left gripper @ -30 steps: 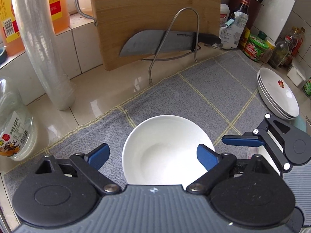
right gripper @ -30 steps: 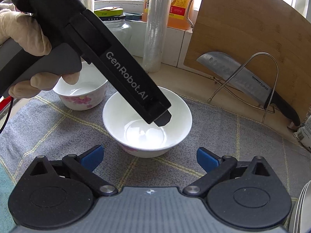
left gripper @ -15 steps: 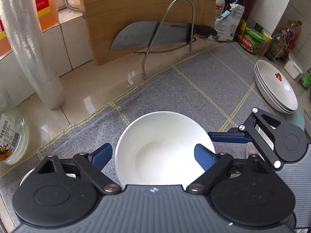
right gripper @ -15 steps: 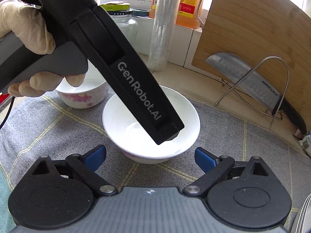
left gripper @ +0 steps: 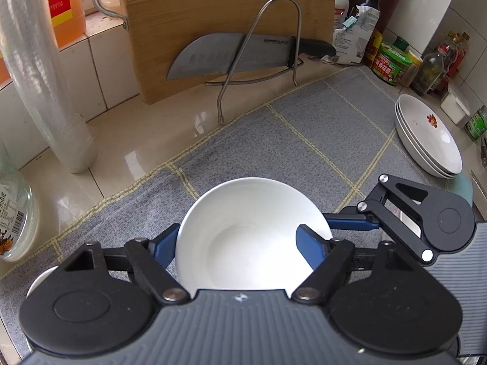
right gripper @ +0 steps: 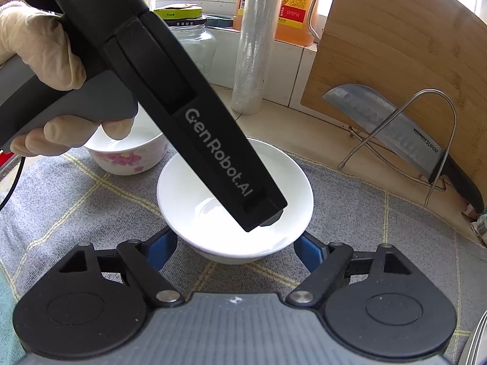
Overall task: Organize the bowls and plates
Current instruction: 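Carry the held bowl with the left tool toward the placed bowl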
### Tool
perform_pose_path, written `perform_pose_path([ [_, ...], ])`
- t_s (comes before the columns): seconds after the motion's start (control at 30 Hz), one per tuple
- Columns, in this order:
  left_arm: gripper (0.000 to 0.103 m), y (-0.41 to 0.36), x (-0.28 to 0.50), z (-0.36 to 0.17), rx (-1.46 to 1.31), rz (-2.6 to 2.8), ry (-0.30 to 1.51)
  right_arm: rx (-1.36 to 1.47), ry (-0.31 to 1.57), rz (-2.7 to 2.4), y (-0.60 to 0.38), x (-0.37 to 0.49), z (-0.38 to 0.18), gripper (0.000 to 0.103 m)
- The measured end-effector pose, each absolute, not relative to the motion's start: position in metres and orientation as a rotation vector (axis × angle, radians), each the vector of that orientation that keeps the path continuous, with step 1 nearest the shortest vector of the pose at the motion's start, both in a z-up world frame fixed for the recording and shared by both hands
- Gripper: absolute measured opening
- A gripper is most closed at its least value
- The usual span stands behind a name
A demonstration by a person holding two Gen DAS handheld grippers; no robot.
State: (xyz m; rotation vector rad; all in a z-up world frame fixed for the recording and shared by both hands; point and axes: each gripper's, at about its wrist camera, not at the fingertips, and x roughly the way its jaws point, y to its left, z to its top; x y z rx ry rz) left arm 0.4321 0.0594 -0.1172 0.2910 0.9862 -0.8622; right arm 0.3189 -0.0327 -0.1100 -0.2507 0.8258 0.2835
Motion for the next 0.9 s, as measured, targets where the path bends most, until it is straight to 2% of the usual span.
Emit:
perform_pose_path([
  [0.9,0.079,0.057,0.407,-0.097,0.292,-0.881,0.949,-0.251,0.817,0.293,-0.041,0.297,-0.088,0.087],
])
